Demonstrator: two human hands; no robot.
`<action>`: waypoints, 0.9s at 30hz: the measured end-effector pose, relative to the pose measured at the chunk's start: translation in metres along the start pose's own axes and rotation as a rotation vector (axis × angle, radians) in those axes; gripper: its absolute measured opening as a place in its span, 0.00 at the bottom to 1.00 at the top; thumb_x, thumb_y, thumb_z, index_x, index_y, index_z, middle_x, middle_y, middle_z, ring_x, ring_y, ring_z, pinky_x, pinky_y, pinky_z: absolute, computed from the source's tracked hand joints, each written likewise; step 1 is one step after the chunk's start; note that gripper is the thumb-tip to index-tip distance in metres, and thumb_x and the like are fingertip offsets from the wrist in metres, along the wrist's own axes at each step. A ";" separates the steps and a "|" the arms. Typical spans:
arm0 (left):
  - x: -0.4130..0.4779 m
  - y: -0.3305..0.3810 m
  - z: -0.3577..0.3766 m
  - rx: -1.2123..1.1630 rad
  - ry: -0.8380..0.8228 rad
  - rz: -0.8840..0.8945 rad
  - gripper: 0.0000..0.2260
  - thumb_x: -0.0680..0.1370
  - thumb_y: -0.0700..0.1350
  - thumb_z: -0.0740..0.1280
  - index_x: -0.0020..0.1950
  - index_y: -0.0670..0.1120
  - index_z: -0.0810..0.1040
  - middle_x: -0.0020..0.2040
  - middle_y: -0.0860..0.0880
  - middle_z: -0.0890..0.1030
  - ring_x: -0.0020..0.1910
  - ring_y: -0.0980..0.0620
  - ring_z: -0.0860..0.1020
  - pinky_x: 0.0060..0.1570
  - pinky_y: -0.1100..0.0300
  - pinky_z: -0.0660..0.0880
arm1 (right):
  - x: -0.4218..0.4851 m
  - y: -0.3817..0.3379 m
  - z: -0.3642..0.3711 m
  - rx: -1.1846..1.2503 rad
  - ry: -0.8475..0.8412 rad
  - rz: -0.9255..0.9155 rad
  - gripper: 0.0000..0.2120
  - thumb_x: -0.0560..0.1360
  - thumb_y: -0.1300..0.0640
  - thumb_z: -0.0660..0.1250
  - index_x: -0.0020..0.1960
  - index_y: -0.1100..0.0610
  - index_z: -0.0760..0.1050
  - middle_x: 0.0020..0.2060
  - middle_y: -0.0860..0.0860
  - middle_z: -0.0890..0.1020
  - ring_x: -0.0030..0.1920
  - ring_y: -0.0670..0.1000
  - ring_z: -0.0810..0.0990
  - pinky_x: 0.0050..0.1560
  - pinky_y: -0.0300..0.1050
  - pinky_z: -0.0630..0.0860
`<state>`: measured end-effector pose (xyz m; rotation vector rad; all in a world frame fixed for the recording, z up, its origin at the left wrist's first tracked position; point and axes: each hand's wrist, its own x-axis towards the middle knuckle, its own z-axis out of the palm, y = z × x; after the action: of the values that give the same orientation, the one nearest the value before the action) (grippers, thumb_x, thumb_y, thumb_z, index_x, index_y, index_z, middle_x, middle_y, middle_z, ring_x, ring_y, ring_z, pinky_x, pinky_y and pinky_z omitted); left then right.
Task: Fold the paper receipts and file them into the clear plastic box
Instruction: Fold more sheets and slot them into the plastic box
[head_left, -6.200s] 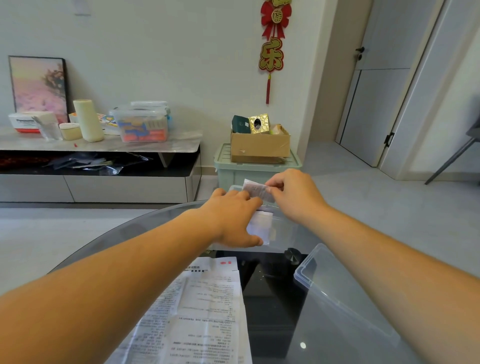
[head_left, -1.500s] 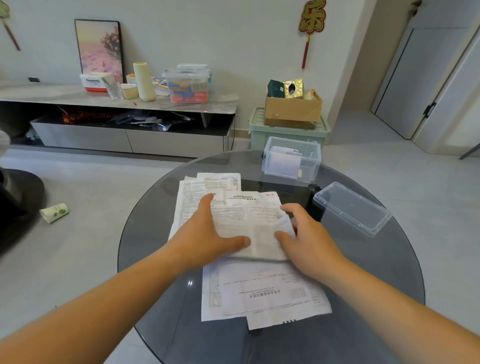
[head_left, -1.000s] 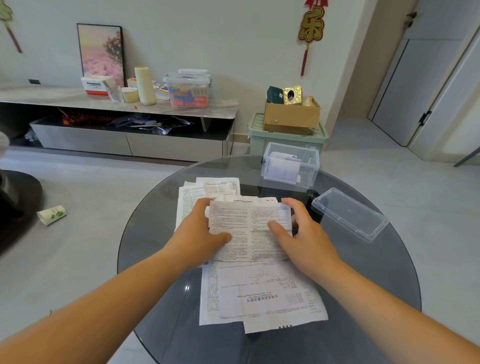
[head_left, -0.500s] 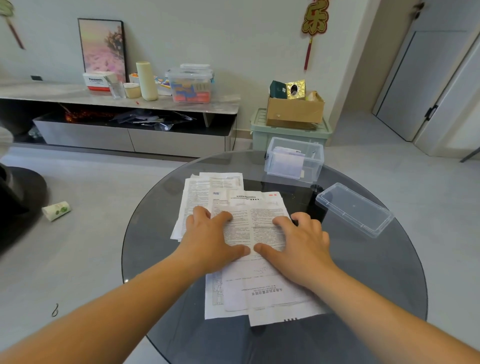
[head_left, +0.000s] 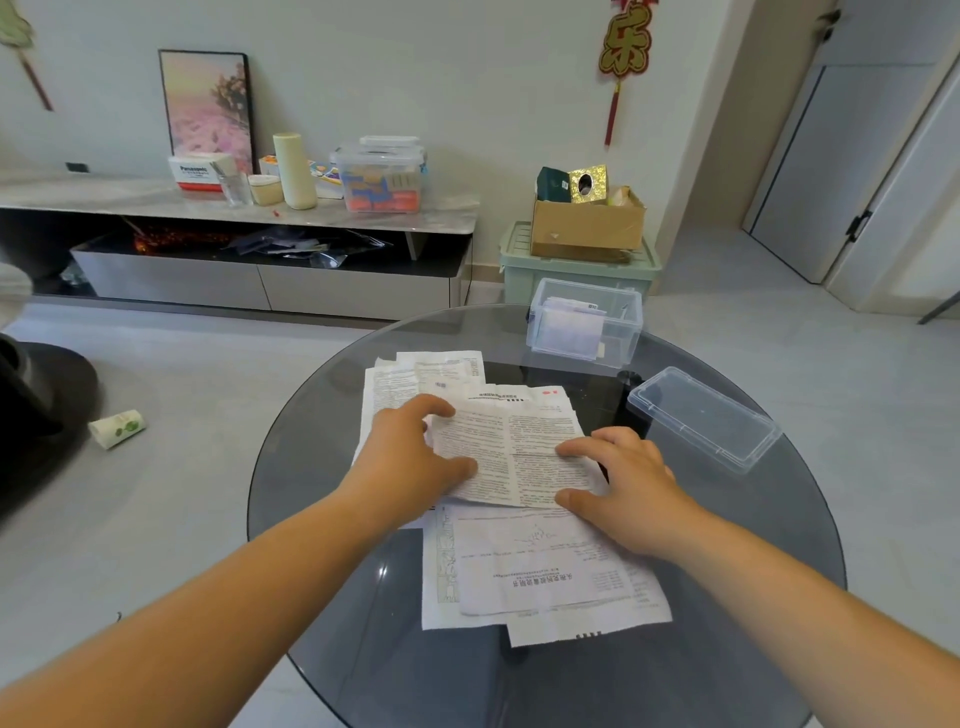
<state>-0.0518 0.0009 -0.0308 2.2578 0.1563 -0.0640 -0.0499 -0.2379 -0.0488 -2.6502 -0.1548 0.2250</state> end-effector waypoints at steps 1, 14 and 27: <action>0.000 0.001 0.000 -0.033 0.026 0.012 0.25 0.71 0.47 0.79 0.63 0.60 0.72 0.66 0.50 0.71 0.51 0.50 0.80 0.44 0.60 0.82 | 0.000 0.000 0.000 0.001 0.002 -0.001 0.24 0.76 0.41 0.68 0.70 0.37 0.68 0.73 0.43 0.62 0.74 0.51 0.57 0.74 0.54 0.56; -0.025 0.021 0.005 -0.304 -0.113 -0.019 0.14 0.77 0.47 0.73 0.61 0.43 0.80 0.45 0.50 0.86 0.40 0.55 0.85 0.46 0.59 0.83 | -0.034 -0.028 0.010 -0.023 0.054 -0.297 0.35 0.70 0.29 0.66 0.72 0.44 0.66 0.66 0.37 0.67 0.65 0.41 0.68 0.67 0.42 0.70; -0.046 0.030 -0.002 -0.552 -0.349 -0.026 0.12 0.75 0.39 0.74 0.58 0.43 0.82 0.47 0.47 0.87 0.51 0.50 0.85 0.56 0.55 0.81 | -0.052 -0.013 0.014 -0.131 0.173 -0.311 0.27 0.76 0.30 0.58 0.71 0.40 0.66 0.64 0.36 0.74 0.60 0.40 0.73 0.58 0.38 0.71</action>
<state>-0.0934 -0.0210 -0.0021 1.6639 0.0108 -0.3796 -0.1044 -0.2280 -0.0476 -2.7112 -0.5349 -0.1204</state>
